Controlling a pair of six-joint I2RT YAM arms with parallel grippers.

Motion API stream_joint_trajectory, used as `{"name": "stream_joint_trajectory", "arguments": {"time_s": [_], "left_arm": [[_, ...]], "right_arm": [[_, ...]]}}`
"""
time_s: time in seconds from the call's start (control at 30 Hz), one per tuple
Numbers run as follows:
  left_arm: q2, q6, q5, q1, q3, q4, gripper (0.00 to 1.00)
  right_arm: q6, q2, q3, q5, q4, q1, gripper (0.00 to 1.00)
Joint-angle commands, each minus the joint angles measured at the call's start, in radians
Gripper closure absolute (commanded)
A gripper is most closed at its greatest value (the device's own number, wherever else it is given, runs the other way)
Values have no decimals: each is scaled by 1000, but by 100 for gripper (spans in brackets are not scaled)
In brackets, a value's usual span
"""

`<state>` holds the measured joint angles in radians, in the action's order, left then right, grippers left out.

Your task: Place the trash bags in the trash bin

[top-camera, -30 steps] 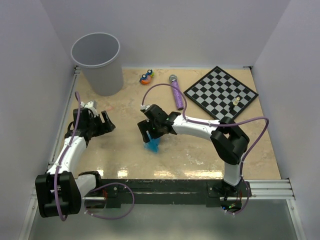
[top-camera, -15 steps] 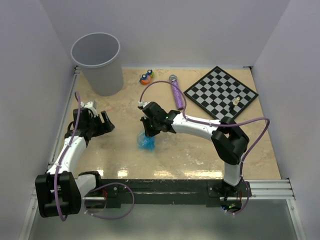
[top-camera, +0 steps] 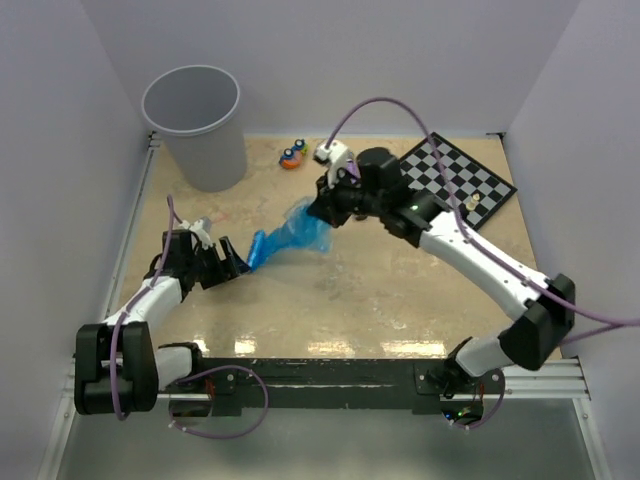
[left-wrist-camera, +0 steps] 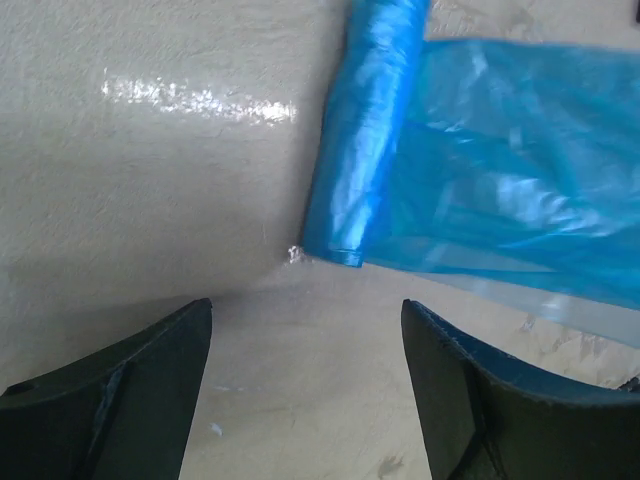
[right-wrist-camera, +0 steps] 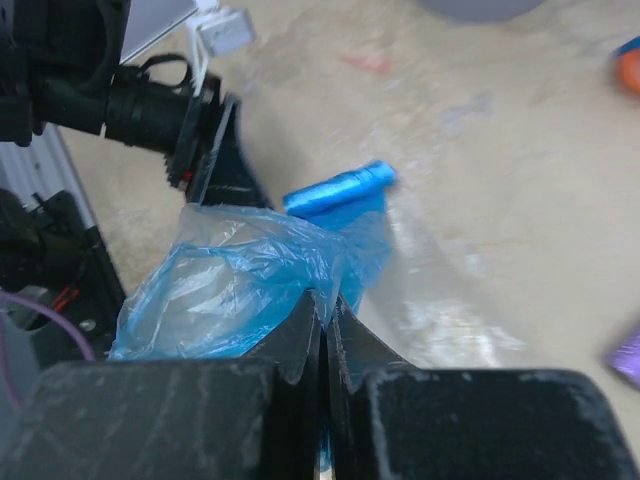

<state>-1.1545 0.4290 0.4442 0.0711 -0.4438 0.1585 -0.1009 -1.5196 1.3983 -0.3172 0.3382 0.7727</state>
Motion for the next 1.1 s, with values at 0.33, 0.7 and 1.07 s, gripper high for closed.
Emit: {"name": "stream_joint_trajectory", "arguments": {"time_s": [0.33,0.7,1.07], "left_arm": [[-217,-108,-116,-17,-248,-31,21],[-320,-144,-136,-20,-311,-31,22],[-363,-162,-150,-90,-323,-65,21]], "right_arm": [[265,300,-99,110,114,-167,100],[303,326,-196,156,47,-268,100],[426,343,10,-54,77,-270,100]]}}
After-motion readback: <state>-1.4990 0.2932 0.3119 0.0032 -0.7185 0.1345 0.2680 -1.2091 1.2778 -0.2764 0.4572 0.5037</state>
